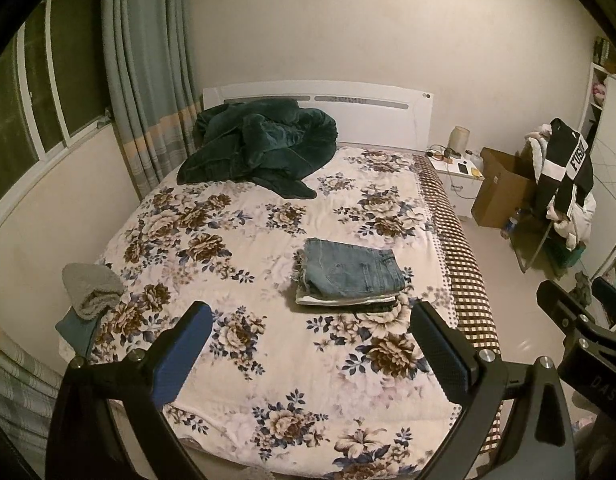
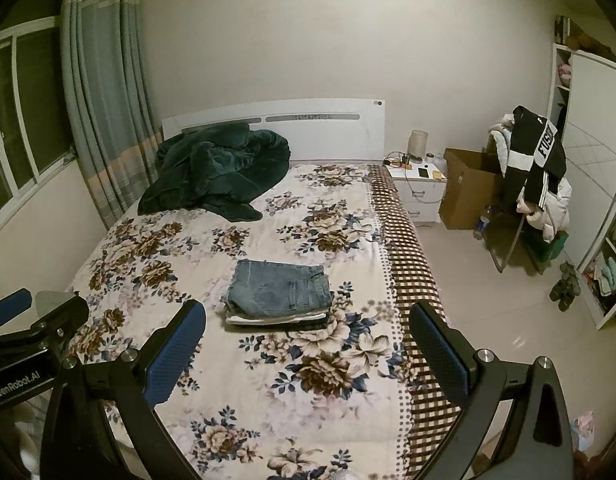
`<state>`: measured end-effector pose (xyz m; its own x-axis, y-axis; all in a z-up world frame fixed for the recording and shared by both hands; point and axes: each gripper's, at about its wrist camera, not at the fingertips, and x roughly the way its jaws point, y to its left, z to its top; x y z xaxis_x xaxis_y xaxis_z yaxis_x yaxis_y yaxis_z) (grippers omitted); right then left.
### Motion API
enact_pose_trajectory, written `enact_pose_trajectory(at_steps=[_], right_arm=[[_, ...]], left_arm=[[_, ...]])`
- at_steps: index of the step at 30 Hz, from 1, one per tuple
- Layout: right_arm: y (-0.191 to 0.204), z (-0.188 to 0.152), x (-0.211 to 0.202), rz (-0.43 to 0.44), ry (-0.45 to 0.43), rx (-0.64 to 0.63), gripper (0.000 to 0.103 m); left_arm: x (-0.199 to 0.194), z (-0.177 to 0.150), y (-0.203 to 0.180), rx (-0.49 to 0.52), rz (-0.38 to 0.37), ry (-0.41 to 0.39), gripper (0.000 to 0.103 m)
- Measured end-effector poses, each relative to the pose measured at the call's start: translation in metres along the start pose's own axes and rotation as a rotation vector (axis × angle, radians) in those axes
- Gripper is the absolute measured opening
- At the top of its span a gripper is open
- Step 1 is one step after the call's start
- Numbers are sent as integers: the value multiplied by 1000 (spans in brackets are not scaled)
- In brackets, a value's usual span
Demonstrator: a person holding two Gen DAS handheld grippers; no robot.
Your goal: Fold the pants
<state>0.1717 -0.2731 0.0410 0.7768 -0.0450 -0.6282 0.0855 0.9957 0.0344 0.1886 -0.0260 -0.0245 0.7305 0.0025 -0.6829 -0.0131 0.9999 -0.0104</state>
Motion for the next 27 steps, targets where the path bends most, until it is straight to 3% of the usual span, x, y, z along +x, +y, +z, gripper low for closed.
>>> enact_pose_trajectory(at_steps=[27], right_arm=[[3, -4, 1, 2, 20, 2, 103]], left_arm=[[-11, -8, -3, 8, -13, 5, 101]])
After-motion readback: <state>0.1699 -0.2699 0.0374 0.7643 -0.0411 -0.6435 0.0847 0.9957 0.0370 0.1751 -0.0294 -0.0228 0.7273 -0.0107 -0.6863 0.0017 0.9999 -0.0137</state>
